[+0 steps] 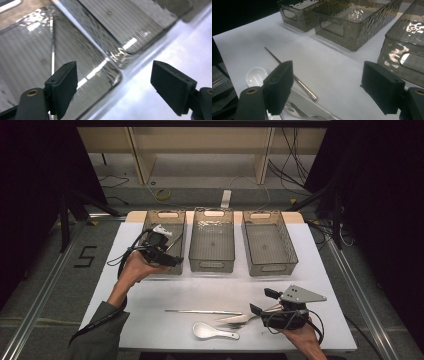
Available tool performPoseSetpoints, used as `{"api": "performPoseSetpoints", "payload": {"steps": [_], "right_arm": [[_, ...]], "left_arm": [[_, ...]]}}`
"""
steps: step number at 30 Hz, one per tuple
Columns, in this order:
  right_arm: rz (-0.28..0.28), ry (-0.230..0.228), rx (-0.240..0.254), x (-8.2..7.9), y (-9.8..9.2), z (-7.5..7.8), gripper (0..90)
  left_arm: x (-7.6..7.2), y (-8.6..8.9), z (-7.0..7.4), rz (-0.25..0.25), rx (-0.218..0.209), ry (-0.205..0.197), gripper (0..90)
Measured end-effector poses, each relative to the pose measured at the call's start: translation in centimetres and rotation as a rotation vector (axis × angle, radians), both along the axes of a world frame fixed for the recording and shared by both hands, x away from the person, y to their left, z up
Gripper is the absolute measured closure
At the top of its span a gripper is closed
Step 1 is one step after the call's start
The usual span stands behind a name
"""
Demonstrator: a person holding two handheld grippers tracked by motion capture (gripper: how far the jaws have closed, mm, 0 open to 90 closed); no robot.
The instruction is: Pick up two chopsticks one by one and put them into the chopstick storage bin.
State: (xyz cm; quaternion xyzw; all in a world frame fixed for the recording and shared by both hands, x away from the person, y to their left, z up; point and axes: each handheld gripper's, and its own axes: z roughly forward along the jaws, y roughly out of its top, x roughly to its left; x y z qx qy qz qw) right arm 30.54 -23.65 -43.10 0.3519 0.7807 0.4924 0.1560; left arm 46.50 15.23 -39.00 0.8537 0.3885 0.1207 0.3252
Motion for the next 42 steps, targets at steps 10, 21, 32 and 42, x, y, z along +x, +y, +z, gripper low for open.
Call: {"api": "performPoseSetpoints", "payload": {"steps": [10, 21, 32, 42], "right_arm": [[-0.002, -0.003, 0.005, 0.1, -0.1, 0.0, 26.6], [0.002, 0.003, 0.008, 0.1, -0.1, 0.0, 26.6], [0.015, 0.013, 0.005, 0.1, 0.1, 0.0, 26.6], [0.019, 0.019, 0.004, 0.1, 0.1, -0.1, 26.5]], "left_arm": [[-2.1, -2.5, -0.7, -0.112, 0.051, 0.014, 18.0], [-4.4, -5.6, -2.5, -0.252, 0.187, 0.077, 20.0], [-5.9, -7.5, -4.3, -0.356, 0.239, 0.153, 31.3], [-6.9, -8.6, -5.7, -0.428, 0.299, 0.211, 44.0]]}}
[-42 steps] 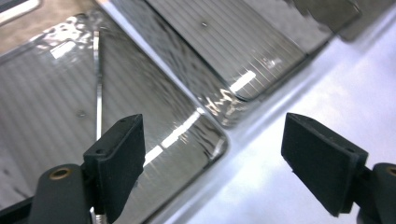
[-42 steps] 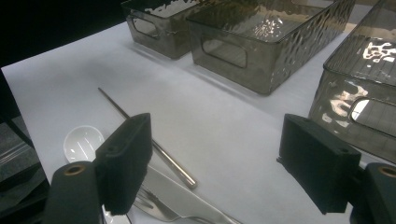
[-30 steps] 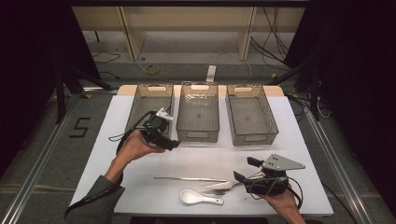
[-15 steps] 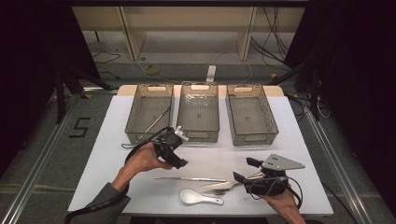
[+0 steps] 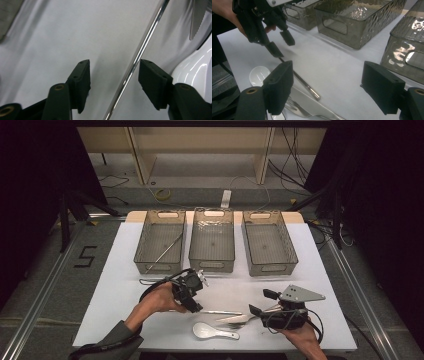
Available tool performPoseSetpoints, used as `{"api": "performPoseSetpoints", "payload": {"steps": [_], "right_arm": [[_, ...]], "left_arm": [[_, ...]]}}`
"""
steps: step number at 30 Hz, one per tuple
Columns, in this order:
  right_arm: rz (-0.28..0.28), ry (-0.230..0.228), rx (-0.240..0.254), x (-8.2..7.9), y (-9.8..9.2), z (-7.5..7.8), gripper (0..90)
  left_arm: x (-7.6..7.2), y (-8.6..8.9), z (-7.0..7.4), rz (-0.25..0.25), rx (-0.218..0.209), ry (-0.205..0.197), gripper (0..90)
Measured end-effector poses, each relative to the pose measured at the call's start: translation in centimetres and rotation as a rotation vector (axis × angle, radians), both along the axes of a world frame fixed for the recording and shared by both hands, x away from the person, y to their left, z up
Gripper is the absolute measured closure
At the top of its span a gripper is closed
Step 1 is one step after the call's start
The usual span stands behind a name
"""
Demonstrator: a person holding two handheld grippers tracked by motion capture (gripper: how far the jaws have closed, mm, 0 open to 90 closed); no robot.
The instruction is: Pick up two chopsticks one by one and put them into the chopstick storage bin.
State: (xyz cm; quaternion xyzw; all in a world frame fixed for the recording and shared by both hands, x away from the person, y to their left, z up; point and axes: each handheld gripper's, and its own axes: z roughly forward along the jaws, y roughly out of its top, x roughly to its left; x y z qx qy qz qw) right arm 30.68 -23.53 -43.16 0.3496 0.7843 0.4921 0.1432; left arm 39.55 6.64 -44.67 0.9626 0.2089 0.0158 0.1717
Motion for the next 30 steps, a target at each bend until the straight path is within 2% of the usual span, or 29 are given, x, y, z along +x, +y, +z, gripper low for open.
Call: {"api": "performPoseSetpoints", "payload": {"steps": [6, 10, 16, 19, 24, 30], "right_arm": [[0.001, 0.001, 0.001, 0.0, 0.0, 0.0, 26.5], [0.003, 0.004, -0.002, 0.0, 0.1, 0.0, 26.6], [0.002, 0.005, -0.003, 0.0, 0.1, 0.0, 26.6], [0.002, 0.004, -0.005, 0.0, 0.1, 0.0, 26.6], [0.001, 0.004, -0.006, 0.0, 0.1, 0.0, 26.6], [0.001, 0.005, -0.007, 0.1, 0.1, -0.1, 26.6]], "left_arm": [[-0.2, -0.1, -0.2, -0.04, 0.028, 0.018, 52.8], [-0.3, -0.2, -0.3, -0.042, 0.023, 0.032, 56.5], [-0.4, -0.4, -0.6, -0.071, 0.048, 0.046, 61.5], [-0.5, -0.5, -0.8, -0.067, 0.058, 0.054, 62.7], [-0.5, -0.6, -1.2, -0.069, 0.091, 0.049, 65.5], [-0.6, -0.7, -1.2, -0.069, 0.105, 0.039, 69.3]]}}
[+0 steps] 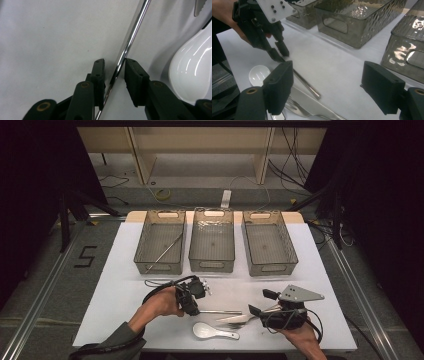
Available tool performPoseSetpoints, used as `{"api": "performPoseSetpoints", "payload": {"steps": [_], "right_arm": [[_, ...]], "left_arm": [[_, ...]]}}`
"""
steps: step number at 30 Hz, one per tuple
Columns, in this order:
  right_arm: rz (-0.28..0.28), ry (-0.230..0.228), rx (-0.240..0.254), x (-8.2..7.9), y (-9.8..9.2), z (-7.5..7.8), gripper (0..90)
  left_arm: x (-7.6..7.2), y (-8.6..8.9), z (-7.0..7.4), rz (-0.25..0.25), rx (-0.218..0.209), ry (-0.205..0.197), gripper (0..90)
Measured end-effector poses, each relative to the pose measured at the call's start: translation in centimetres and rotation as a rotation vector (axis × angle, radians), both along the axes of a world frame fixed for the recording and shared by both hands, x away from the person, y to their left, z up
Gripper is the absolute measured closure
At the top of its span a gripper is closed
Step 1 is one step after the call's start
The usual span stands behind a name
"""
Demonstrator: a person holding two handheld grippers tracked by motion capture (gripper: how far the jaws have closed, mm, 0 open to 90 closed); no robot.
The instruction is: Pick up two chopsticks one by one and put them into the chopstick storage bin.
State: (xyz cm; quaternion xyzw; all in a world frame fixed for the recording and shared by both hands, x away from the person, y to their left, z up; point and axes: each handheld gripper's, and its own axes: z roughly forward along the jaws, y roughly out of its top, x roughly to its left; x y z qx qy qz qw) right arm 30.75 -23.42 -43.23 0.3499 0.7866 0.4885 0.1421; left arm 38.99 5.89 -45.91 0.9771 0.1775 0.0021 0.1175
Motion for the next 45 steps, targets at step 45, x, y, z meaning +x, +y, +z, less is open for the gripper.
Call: {"api": "performPoseSetpoints", "payload": {"steps": [45], "right_arm": [[0.003, 0.002, -0.013, 0.1, 0.1, 0.0, 26.8]], "left_arm": [[-0.1, 0.6, 2.2, -0.021, -0.048, -0.111, 85.7]]}}
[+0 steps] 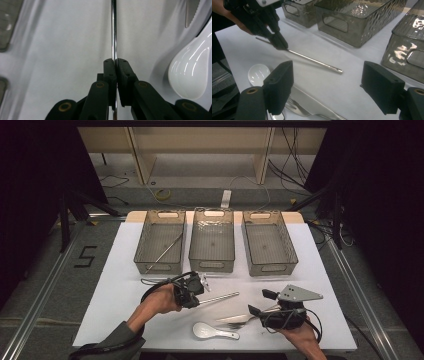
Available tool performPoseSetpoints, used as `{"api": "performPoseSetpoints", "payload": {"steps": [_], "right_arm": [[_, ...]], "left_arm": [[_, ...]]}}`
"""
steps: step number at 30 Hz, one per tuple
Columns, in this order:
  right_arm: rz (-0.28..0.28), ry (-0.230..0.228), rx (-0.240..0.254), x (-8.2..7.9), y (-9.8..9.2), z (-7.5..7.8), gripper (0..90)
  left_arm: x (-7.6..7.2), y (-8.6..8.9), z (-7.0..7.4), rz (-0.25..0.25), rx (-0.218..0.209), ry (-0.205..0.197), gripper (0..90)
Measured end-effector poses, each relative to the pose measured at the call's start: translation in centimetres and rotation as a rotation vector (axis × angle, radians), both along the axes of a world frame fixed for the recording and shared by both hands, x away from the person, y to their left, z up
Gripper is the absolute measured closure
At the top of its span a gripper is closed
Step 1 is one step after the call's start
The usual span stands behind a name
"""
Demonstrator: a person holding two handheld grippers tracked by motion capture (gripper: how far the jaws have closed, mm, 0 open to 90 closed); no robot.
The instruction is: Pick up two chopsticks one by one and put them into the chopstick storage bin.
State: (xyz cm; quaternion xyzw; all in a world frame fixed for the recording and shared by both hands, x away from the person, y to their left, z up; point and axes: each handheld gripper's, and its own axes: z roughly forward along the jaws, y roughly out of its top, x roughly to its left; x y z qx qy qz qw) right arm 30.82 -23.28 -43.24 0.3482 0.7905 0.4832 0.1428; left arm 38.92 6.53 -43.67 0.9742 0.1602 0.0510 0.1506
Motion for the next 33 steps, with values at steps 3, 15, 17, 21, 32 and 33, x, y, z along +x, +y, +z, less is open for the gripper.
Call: {"api": "performPoseSetpoints", "payload": {"steps": [3, 15, 17, 21, 32, 33], "right_arm": [[0.0, 0.0, 0.0, 0.0, 0.0, 0.0, 26.8], [0.001, -0.001, -0.001, 0.0, 0.0, 0.0, 26.8], [0.0, 0.0, -0.001, 0.0, 0.0, 0.0, 26.8], [0.001, 0.0, -0.002, 0.0, 0.0, 0.0, 26.8], [-0.004, 0.005, -0.002, 0.1, -0.1, -0.1, 26.8], [-0.004, 0.004, -0.003, 0.1, -0.1, -0.1, 26.8]], "left_arm": [[0.2, 0.3, 0.6, 0.013, -0.018, -0.016, 85.7], [0.3, 1.5, 3.1, 0.069, -0.121, -0.06, 85.8], [0.3, 1.5, 3.1, 0.086, -0.129, -0.061, 85.8], [0.5, 1.7, 3.3, 0.089, -0.131, -0.067, 85.9], [0.4, 2.8, 5.5, 0.117, -0.177, -0.105, 85.8], [0.4, 2.9, 5.9, 0.118, -0.178, -0.116, 85.8]]}}
